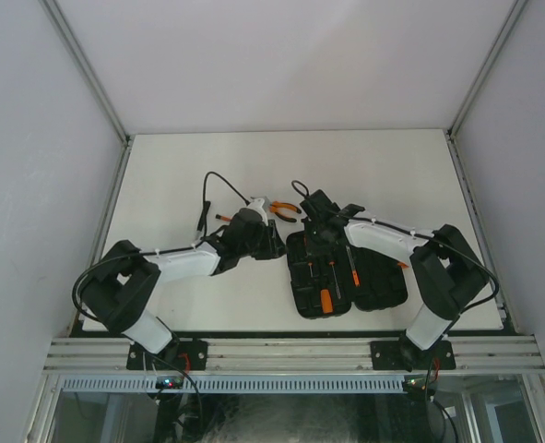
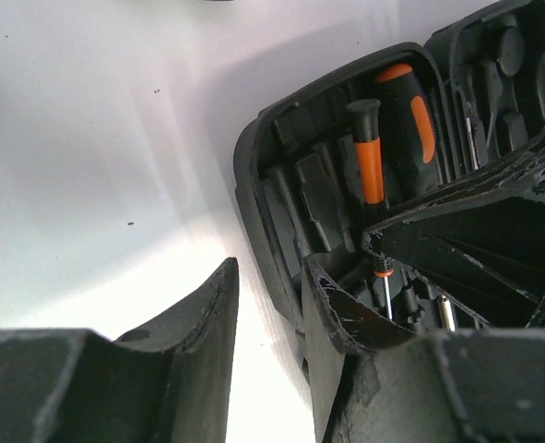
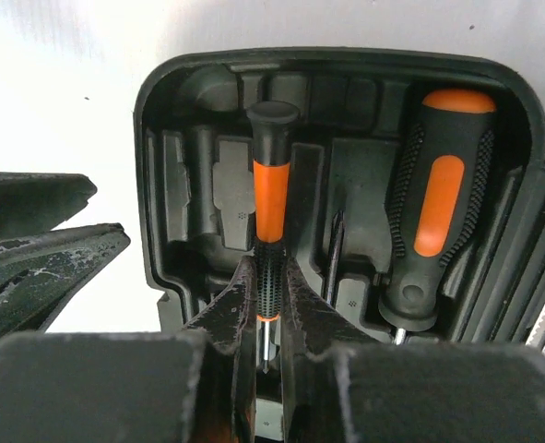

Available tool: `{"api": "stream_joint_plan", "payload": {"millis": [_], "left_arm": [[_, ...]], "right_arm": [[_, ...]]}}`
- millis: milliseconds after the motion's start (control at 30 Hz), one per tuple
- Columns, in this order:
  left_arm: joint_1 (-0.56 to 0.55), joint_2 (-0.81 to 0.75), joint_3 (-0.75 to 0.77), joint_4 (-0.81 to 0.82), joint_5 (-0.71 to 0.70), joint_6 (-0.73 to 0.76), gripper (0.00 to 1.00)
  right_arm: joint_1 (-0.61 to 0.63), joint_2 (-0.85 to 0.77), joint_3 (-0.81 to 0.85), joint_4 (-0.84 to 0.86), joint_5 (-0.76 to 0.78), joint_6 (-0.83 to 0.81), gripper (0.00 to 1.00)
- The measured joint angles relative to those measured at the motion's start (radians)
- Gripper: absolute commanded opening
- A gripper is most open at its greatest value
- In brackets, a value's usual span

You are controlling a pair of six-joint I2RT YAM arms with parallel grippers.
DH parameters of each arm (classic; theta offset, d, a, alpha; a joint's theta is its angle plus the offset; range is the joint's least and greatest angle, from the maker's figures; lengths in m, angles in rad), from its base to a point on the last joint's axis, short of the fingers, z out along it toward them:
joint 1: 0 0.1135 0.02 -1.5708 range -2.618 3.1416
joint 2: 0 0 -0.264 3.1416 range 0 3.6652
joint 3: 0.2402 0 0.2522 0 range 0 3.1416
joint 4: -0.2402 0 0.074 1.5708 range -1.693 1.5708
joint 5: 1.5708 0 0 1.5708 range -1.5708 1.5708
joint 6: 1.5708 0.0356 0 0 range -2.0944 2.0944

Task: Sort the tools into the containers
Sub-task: Place the screwdriver in the storage box.

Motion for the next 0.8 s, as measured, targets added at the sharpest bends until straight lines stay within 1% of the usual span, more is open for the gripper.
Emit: {"api": "stream_joint_plan", "payload": {"millis": [267,467,567,700,800], "left_arm": [[0.002,0.045,0.034,-0.031,0.007,-0.006,0.37],[0.002,0.054,0.040,-0.042,0.012,-0.006,0.36],[0.002,0.055,0.040,-0.046,0.013,-0.006,0.36],[0.002,0.062,0.043,-0.049,0.018,-0.006,0.36],[0.002,0.068,0.048,-0.051,0.026,-0.006,0.34]], "right_arm": [[0.000,0.034,0.002,-0.006,-0.027,0.000,0.12],[0.000,0.035,0.010,-0.008,-0.021,0.000,0.27],[0.000,0.035,0.023,-0.013,-0.008,0.000,0.31],[0.000,0.035,0.036,-0.019,0.010,-0.003,0.31],[0.002,0.034,0.039,-0.026,0.019,-0.005,0.25]]}}
